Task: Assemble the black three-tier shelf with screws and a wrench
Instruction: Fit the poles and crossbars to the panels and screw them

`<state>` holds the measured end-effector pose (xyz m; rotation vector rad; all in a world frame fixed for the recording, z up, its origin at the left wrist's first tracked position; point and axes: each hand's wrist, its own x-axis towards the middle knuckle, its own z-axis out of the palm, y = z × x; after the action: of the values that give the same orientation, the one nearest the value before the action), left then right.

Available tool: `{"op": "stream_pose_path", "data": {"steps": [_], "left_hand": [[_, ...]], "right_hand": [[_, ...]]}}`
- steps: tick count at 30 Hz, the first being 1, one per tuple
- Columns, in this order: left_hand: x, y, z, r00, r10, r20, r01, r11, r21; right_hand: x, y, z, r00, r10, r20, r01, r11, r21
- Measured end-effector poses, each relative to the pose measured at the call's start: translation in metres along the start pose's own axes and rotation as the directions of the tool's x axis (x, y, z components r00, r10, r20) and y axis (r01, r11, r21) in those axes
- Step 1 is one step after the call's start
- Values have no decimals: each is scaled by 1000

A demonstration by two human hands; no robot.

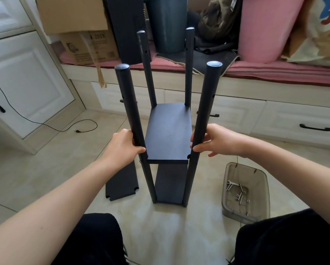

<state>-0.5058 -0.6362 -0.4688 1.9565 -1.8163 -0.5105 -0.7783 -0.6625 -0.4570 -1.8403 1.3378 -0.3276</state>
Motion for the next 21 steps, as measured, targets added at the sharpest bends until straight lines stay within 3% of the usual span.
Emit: {"op": "stream_pose_path", "data": {"steps": [4, 8, 10, 12, 13, 14, 16, 17, 19, 21], "left_hand": [[-3, 3, 2, 986, -118, 117, 121, 993, -17], [-6, 14, -3, 898, -275, 343, 359, 909, -210], [-7, 20, -7, 861, -291, 418, 373, 919, -128], [-13, 30, -5, 761, -296, 577, 386, 922, -36], [-17, 36, 0, 734, -247, 632, 343, 939, -31], [-19, 42, 10, 765, -146, 628, 230, 972, -54], [-21, 53, 34, 891, 122, 436, -109, 992, -56], [-20, 57, 45, 917, 241, 317, -252, 968, -7], [-14, 56, 63, 873, 414, 259, -459, 877, 142], [-4, 45, 81, 813, 420, 403, -559, 758, 337]], "right_hand": [[0, -1, -2, 1000, 15, 23, -15, 1000, 9], [0, -3, -6, 1000, 15, 24, -16, 999, 31], [-1, -3, -7, 1000, 3, 21, -4, 999, 35], [-3, -2, -7, 1000, -7, 18, 6, 999, 49], [-3, -3, -7, 1000, -14, 15, 13, 999, 52], [-4, -3, -8, 1000, -23, 9, 22, 999, 50], [-6, -3, -9, 999, -39, -5, 39, 999, 31], [-7, -4, -10, 999, -45, -15, 46, 999, 17], [-10, -6, -10, 998, -51, -37, 50, 998, -31], [-12, -8, -9, 996, -59, -63, 53, 994, -101]]}}
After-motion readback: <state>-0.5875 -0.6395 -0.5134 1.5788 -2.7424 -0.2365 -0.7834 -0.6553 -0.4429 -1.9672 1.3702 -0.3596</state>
